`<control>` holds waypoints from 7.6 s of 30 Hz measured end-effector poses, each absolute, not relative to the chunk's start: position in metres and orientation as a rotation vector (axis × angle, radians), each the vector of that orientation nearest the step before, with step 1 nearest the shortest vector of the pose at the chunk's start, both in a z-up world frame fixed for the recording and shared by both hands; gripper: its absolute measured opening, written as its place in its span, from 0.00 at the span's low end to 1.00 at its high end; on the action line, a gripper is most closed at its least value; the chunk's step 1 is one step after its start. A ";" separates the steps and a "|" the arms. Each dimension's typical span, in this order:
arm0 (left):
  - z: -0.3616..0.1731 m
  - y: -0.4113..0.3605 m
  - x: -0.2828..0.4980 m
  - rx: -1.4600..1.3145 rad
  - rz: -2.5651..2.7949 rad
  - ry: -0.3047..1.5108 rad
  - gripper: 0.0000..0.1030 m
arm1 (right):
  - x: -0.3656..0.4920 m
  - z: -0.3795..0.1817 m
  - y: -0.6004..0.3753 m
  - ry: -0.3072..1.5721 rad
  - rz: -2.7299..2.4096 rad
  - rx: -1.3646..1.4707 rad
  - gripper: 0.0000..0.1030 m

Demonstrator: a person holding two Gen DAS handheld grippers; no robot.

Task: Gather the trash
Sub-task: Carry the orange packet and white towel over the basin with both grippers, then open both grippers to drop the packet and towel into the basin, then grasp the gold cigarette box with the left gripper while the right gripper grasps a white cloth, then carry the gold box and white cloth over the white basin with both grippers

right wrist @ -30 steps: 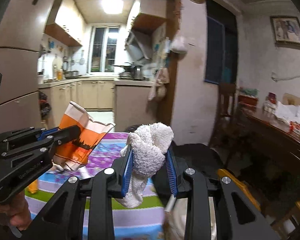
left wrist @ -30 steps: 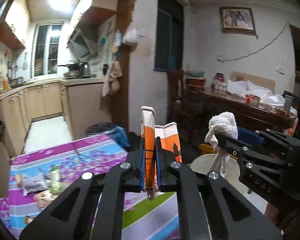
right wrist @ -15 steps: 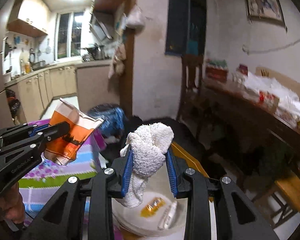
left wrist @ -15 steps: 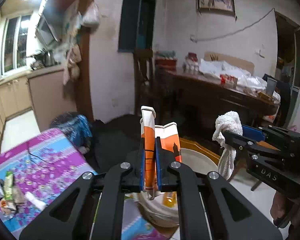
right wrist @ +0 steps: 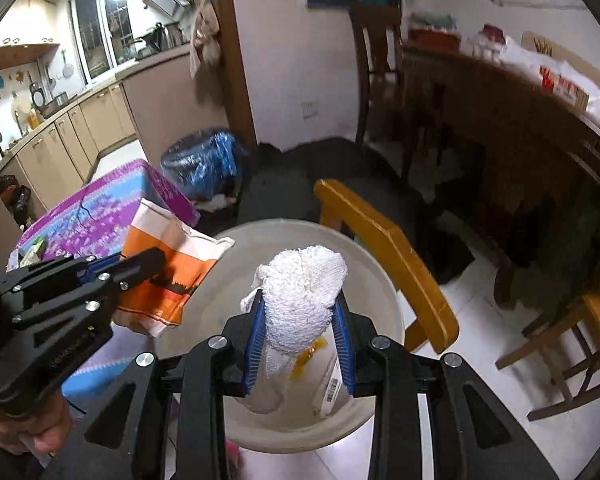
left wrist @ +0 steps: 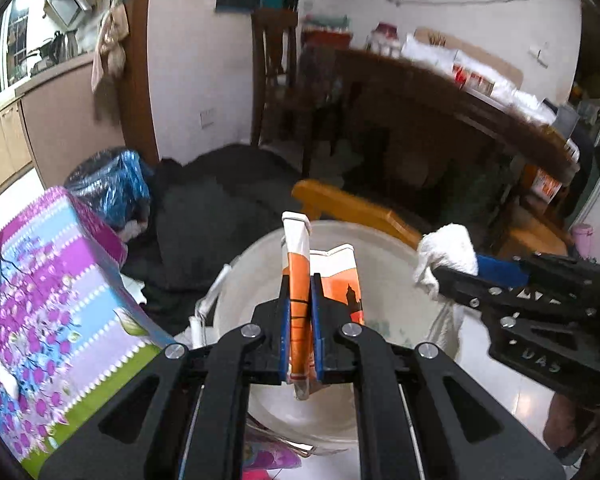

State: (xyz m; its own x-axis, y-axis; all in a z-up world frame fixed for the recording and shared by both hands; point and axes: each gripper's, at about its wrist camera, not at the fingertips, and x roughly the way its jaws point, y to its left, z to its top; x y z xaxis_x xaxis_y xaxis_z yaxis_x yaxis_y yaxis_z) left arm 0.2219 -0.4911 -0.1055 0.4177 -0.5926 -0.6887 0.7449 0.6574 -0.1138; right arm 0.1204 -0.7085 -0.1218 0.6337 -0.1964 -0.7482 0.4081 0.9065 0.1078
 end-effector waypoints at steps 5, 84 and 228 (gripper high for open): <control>-0.126 -0.499 0.227 0.243 -0.830 0.803 0.07 | 0.119 -0.154 -0.703 0.849 -0.356 0.301 0.32; -0.107 0.020 0.207 -0.188 0.036 0.720 0.47 | 0.142 -0.116 -0.408 0.558 0.199 0.205 0.57; -0.026 -0.355 0.196 0.115 -0.640 0.495 0.17 | 0.070 -0.033 -0.536 0.444 -0.317 0.143 0.25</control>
